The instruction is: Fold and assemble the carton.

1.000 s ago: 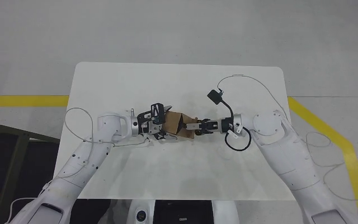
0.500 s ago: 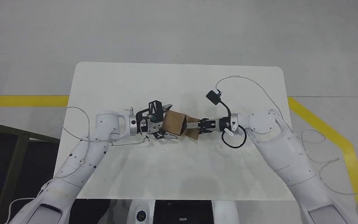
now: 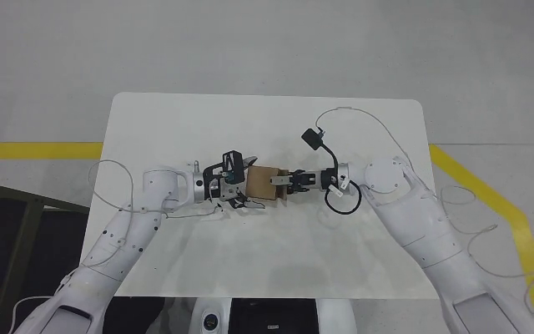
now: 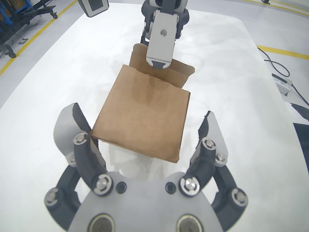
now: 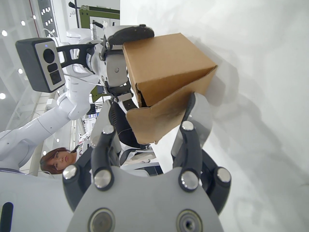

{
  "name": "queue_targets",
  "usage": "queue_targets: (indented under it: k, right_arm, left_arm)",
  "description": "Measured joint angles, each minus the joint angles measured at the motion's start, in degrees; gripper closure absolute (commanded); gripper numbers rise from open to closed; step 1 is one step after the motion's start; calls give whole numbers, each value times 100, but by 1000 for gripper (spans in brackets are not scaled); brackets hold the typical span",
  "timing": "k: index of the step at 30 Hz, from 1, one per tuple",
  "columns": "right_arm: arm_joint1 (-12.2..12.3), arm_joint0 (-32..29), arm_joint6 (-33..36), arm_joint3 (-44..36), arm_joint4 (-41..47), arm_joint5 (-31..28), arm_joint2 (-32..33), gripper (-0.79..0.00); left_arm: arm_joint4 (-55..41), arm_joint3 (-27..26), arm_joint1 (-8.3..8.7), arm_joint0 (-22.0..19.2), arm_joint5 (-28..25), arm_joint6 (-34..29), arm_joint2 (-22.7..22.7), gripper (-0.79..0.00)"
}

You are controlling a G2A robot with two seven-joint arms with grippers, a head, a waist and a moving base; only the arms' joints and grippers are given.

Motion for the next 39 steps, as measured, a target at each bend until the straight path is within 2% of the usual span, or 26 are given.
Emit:
queue_targets:
  k: [6,7,18,19,20,21,27,33,39]
  right_arm:
    - [-6,-147,-15,76,301,-433,74,-443]
    - [-9,-152,-16,92,322,-463,70,-394]
    - [-39,-220,-24,271,449,-693,39,-283]
    - [-44,-228,-19,294,463,-716,29,-262]
    - [-47,-229,-13,311,463,-730,19,-185]
    - [-50,-228,-6,326,458,-743,10,-148]
    - [-73,-195,80,423,441,-753,-54,-154]
    - [-91,-176,127,486,449,-737,-91,-262]
    - [-99,-195,173,526,464,-712,-106,-203]
  left_arm:
    - [49,22,-3,4,37,-1,19,-785]
    - [54,26,-3,2,39,0,22,-785]
    - [127,71,-10,-13,76,-15,58,-785]
    - [141,70,-10,-14,81,-15,62,-785]
    - [152,71,-10,-14,83,-14,65,-785]
    - [162,71,-10,-14,86,-10,68,-785]
    - [199,79,-10,-17,102,18,75,-785]
    - [228,84,-10,-16,110,50,80,-785]
    - [252,82,-10,-17,124,50,84,-785]
